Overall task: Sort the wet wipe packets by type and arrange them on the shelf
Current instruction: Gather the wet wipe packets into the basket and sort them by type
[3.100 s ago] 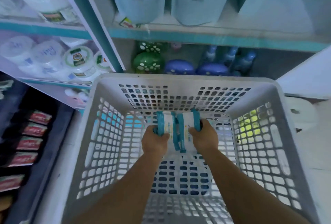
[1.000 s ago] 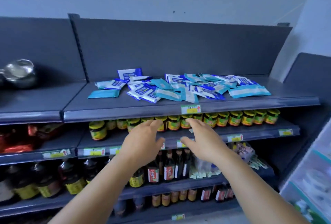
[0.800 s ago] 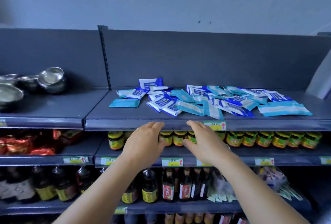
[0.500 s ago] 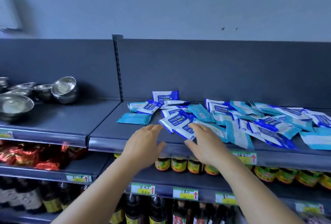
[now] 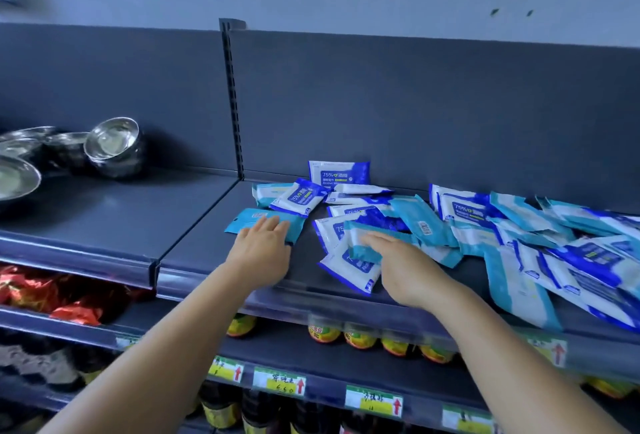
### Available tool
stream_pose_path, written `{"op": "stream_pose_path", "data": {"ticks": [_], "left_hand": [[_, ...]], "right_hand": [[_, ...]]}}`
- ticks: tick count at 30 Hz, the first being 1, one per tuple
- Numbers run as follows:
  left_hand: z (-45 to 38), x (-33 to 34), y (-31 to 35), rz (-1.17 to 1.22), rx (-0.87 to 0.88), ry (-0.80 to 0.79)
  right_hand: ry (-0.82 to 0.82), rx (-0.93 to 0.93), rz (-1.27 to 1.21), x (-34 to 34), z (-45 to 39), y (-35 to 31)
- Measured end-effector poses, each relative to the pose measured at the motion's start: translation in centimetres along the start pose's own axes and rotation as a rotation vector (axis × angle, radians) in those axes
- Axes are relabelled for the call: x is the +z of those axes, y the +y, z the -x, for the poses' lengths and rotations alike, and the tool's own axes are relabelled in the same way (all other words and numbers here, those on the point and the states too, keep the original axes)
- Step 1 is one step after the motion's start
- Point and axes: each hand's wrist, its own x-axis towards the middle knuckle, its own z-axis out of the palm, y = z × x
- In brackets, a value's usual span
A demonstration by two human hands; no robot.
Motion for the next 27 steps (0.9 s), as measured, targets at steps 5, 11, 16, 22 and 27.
{"op": "stream_pose_path", "data": {"ticks": [5,11,16,22,27], "left_hand": [[-2.2,-0.4,-2.3,-0.020,0.042,-0.070],[-4.4,-1.5,-3.9,0.008,0.174,-0.089],[-5.8,-1.4,-4.9,0.101,0.160,-0.120],[-6.2,-1.9,-5.1,0.098,0.147,-0.138],[-7.3,-3.1,-5.3,0.378,0.082,-0.048]], "right_hand": [[-0.028,0.088,-0.044,0.3,-1.7,0.0],[-0.043,0.259,-0.091,-0.1,-3.2,-2.9],[0.007,0.422,-0.109,-0.1,-3.6,-3.8],[0.115,0.488,-0.160,-0.3,-4.1,-4.6],[0.277,0.423,-0.186,-1.4,-4.6,-5.4]]}}
